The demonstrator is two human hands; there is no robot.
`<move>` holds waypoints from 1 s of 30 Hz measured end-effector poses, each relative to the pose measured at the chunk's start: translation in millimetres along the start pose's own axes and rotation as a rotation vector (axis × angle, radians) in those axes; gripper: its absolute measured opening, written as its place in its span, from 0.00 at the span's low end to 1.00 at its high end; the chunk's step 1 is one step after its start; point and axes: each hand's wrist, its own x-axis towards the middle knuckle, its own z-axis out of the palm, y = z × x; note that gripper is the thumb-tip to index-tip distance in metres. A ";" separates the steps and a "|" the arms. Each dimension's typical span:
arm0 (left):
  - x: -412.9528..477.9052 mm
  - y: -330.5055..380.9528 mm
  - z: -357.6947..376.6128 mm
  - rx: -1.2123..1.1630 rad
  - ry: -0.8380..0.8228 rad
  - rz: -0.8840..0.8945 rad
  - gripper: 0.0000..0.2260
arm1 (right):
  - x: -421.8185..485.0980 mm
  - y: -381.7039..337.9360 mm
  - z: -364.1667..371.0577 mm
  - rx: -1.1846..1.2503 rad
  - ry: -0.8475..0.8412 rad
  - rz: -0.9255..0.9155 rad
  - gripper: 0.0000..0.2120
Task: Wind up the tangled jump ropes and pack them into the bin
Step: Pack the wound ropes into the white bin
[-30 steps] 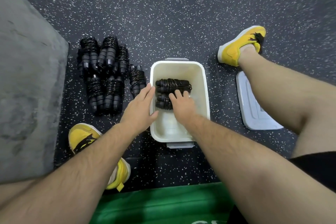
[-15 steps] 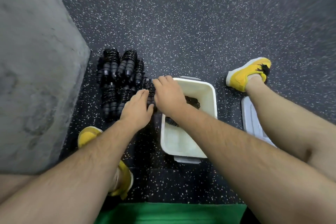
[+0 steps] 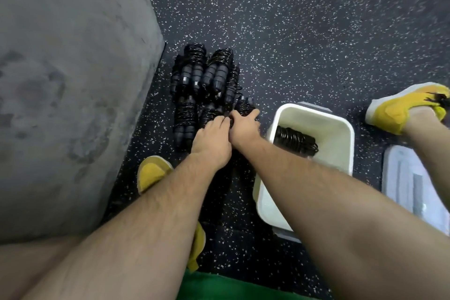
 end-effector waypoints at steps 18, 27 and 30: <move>-37.8 78.4 -76.2 -0.864 -0.041 0.080 0.10 | -154.0 119.2 -150.8 -0.259 0.427 -0.444 0.39; -56.1 94.8 -41.1 -0.484 -0.010 0.217 0.12 | -169.4 174.3 -111.3 -0.138 0.191 -0.417 0.31; -57.4 82.2 -28.1 -0.186 0.034 0.254 0.23 | -158.8 183.9 -81.3 -0.247 0.051 -0.319 0.25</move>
